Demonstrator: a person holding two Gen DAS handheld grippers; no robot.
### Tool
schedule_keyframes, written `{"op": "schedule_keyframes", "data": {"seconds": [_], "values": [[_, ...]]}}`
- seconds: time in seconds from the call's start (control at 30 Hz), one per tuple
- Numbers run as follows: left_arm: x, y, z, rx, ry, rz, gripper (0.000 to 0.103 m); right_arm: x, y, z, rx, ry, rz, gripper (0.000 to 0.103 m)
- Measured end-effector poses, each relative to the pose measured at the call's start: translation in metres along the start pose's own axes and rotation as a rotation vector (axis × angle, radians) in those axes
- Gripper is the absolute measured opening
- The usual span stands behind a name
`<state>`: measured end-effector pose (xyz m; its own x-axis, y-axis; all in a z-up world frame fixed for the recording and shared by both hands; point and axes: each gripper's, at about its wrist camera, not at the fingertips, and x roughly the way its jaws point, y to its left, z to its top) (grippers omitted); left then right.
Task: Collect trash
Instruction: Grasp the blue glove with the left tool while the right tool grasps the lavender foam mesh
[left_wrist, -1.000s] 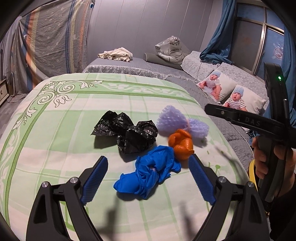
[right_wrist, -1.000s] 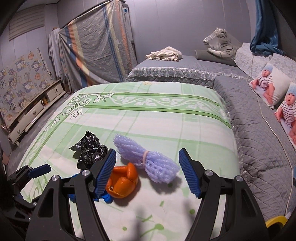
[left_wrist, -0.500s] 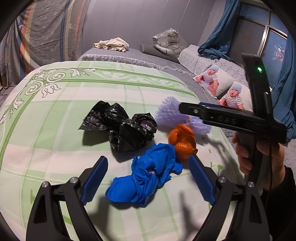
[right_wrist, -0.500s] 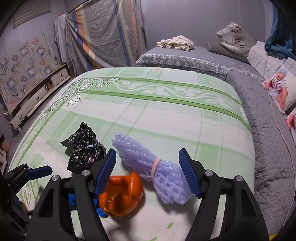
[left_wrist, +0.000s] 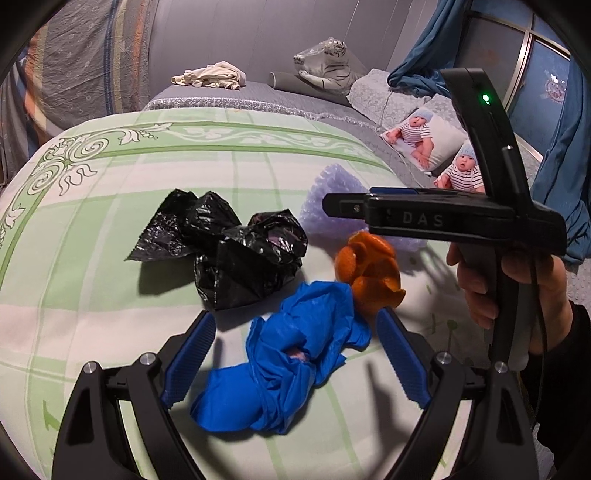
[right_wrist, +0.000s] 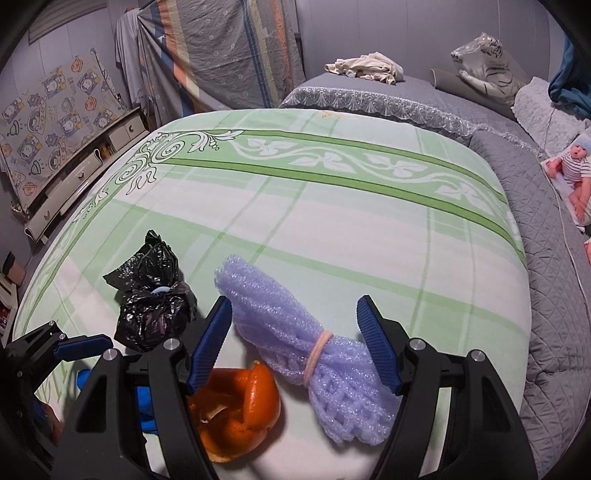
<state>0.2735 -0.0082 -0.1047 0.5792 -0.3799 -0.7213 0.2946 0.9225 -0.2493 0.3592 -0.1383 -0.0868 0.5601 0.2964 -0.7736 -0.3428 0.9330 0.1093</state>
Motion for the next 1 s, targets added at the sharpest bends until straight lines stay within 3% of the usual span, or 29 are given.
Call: {"op": "schedule_keyframes", "data": {"seconds": [0.13, 0.3, 0.57, 0.67, 0.83, 1.0], "values": [[0.003, 0.0, -0.005, -0.011, 0.017, -0.013, 0.084, 0.008, -0.002, 0.0, 0.007, 0.015, 0.009, 0.066], [0.008, 0.001, -0.008, -0.012, 0.036, -0.023, 0.074, 0.014, -0.003, -0.001, 0.003, 0.021, 0.011, 0.064], [0.011, 0.006, -0.01, -0.028, 0.039, -0.023, 0.048, 0.021, -0.009, 0.001, 0.034, 0.036, 0.025, 0.053], [0.013, 0.004, -0.011, -0.011, 0.044, -0.02, 0.041, 0.023, -0.009, 0.002, 0.04, 0.045, 0.034, 0.046], [0.011, -0.004, -0.014, 0.033, 0.048, -0.022, 0.04, 0.025, -0.004, 0.003, 0.023, 0.06, 0.03, 0.036], [0.011, -0.009, -0.016, 0.057, 0.056, -0.021, 0.026, 0.025, 0.0, 0.004, 0.012, 0.072, 0.033, 0.027]]}}
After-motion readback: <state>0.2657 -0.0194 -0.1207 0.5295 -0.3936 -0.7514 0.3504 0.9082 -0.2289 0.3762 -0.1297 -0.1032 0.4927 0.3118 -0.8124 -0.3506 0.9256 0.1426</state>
